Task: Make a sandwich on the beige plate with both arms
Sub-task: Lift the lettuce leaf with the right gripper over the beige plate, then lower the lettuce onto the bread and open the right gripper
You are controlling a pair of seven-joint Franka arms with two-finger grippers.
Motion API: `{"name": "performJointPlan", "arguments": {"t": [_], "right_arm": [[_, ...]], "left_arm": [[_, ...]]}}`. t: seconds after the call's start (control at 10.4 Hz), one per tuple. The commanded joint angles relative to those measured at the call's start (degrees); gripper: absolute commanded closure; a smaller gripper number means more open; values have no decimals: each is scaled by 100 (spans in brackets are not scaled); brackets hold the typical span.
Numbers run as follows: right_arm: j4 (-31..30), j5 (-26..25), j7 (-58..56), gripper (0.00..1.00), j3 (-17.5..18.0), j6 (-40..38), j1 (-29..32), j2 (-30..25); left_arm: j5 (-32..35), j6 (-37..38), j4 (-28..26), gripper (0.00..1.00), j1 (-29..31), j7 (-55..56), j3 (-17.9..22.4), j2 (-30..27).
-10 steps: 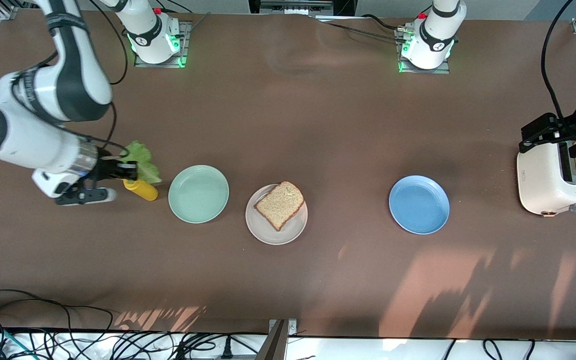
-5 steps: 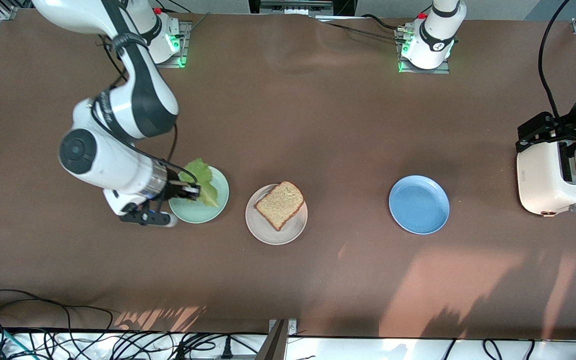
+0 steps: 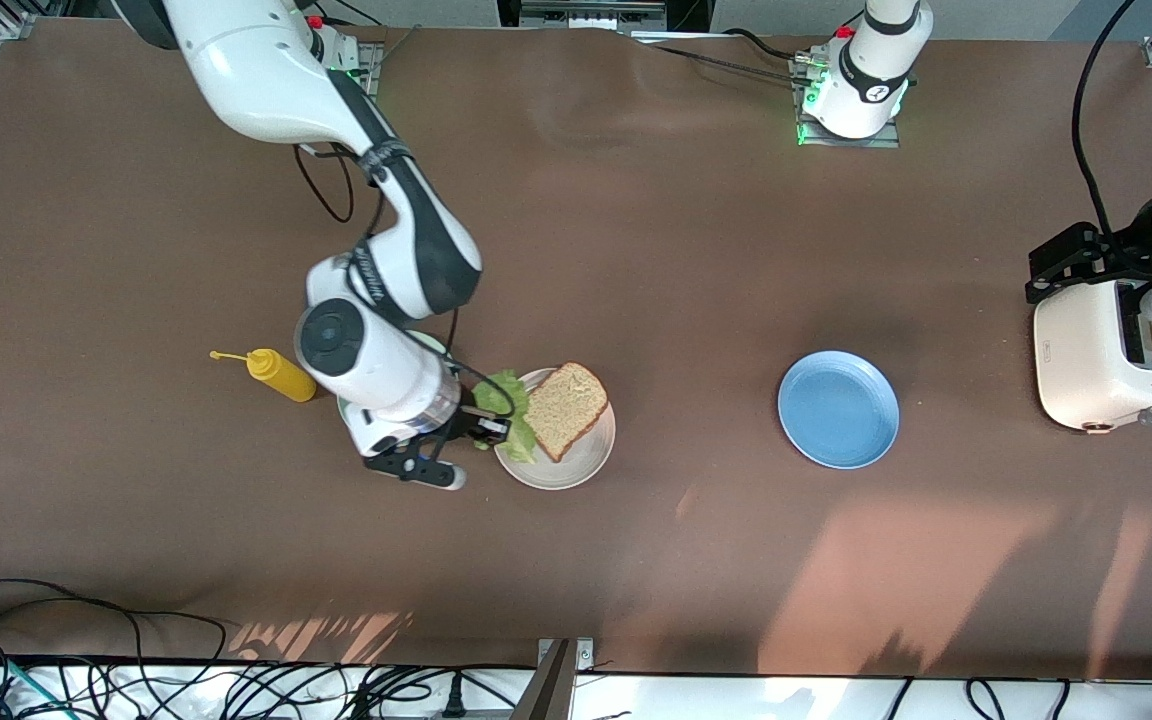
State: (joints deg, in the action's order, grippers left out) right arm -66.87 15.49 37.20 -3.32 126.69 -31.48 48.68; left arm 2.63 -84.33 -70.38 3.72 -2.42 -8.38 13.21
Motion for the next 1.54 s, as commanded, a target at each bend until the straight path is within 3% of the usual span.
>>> {"name": "performJointPlan", "arguments": {"t": [0.0,0.77,0.87,0.97,1.06,1.16,1.45], "right_arm": [[350,86,357,100,-195,128,-261,370],[333,112,1334,100,-116,533,-526,836],[342,112,1273,85,-125,533,-517,845],[342,112,1211,57,-134,533,-508,836],[342,103,1246,4,-134,533,-517,836],[342,103,1246,0,-160,533,-534,819],[333,112,1193,0,-195,454,-500,609]], "left_arm": [[89,57,-54,0,-21,-75,3,-99],[89,57,-54,0,-21,-75,3,-99],[89,57,-54,0,-21,-75,3,-99],[98,57,-54,0,-21,-75,3,-99],[89,57,-54,0,-21,-75,3,-99],[89,57,-54,0,-21,-75,3,-99],[89,57,-54,0,-21,-75,3,-99]]}}
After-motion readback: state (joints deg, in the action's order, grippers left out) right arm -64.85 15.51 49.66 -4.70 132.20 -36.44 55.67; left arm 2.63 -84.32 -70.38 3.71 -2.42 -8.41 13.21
